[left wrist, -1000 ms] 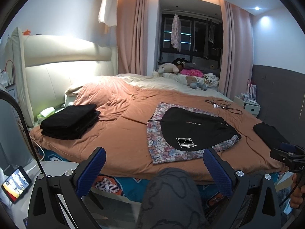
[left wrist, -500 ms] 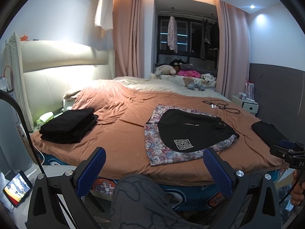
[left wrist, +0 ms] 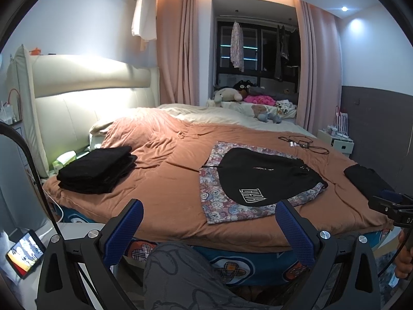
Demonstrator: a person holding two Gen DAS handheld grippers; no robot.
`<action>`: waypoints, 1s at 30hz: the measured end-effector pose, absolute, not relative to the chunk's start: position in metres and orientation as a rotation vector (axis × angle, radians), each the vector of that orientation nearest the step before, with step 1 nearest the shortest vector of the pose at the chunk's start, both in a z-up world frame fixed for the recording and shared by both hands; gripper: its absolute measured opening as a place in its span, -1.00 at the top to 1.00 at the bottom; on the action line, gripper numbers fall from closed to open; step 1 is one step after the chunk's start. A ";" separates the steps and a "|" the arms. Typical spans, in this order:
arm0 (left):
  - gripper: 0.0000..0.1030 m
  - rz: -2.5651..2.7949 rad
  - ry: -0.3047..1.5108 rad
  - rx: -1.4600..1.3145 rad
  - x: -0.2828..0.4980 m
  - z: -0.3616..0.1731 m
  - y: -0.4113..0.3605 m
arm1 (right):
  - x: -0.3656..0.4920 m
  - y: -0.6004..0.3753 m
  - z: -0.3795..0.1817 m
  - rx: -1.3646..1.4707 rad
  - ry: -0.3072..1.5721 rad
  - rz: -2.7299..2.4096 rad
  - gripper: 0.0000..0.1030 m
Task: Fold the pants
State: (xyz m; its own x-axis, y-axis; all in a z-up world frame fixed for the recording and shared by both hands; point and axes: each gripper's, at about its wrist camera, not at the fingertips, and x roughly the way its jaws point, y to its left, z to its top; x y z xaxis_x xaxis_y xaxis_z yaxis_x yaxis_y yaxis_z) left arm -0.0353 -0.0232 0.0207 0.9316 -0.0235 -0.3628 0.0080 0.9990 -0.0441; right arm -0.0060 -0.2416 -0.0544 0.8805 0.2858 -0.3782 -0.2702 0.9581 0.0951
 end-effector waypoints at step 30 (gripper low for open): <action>-1.00 -0.036 0.401 -0.040 0.013 0.013 -0.037 | 0.025 -0.265 -0.058 0.099 0.364 0.289 -1.00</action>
State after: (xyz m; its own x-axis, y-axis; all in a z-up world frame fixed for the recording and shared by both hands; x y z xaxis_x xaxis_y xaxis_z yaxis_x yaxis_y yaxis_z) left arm 0.0126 -0.0367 0.0133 0.9202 -0.0431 -0.3890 0.0272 0.9986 -0.0464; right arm 0.0249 -0.2649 -0.0585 0.8941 0.2957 -0.3365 -0.2603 0.9543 0.1468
